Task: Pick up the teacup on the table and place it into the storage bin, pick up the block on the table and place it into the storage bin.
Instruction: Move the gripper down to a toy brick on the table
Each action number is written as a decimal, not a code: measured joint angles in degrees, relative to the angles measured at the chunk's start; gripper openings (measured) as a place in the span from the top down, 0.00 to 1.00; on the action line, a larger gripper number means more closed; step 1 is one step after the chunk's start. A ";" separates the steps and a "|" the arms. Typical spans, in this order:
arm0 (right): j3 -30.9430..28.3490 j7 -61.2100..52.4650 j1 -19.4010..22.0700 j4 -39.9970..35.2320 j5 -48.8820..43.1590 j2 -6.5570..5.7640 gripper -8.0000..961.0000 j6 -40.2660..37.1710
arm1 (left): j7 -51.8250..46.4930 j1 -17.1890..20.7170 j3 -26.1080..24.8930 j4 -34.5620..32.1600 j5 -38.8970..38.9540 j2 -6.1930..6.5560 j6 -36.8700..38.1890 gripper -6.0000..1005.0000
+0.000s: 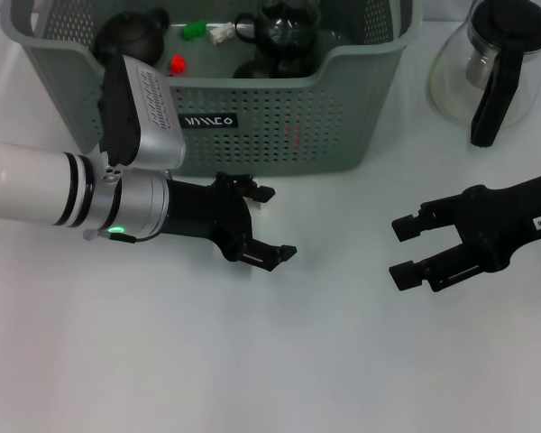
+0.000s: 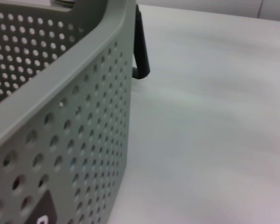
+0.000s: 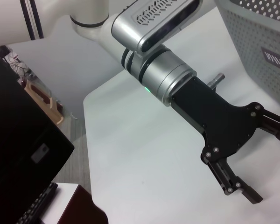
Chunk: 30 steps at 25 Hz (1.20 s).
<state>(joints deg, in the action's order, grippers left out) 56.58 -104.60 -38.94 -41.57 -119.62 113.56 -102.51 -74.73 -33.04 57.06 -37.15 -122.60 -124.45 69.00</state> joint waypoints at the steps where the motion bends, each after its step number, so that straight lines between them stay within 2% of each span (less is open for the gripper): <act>1: 0.01 -0.04 0.03 0.00 0.00 -0.01 0.02 -0.09 | -0.02 0.00 0.01 -0.08 0.00 0.03 0.52 0.08; 10: -0.08 0.04 0.51 0.00 0.00 -0.15 0.02 -0.14 | -2.16 0.41 -1.11 -4.48 0.05 0.32 8.88 0.08; 20: -0.16 1.10 1.10 0.00 0.00 -0.08 0.02 0.12 | -1.84 0.15 -0.69 -2.39 -0.10 0.11 1.68 0.09; 30: -0.24 1.62 1.15 0.10 0.00 -0.09 0.02 0.31 | -1.68 -0.12 -0.71 -0.73 0.04 0.08 -1.60 0.09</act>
<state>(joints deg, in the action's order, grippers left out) 56.34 -102.98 -37.79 -41.47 -119.61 113.46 -102.20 -76.41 -33.16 56.35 -37.88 -122.56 -124.37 67.41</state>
